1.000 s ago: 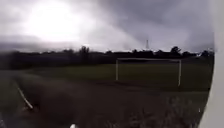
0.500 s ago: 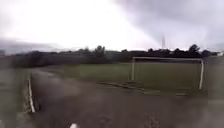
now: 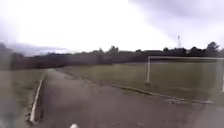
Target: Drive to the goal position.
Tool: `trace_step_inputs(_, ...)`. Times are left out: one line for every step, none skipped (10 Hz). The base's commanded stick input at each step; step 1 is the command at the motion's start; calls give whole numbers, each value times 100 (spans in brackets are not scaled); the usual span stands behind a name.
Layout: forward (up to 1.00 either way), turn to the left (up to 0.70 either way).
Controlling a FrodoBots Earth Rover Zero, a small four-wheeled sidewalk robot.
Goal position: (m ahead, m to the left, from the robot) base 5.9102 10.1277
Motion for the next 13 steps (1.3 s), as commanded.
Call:
trace_step_inputs(70, 32)
trace_step_inputs(70, 33)
trace_step_inputs(70, 32)
trace_step_inputs(70, 32)
trace_step_inputs(70, 29)
trace_step_inputs(70, 27)
trace_step_inputs(70, 27)
trace_step_inputs(70, 18)
trace_step_inputs(70, 21)
trace_step_inputs(70, 33)
trace_step_inputs(70, 35)
trace_step_inputs(70, 34)
trace_step_inputs(70, 20)
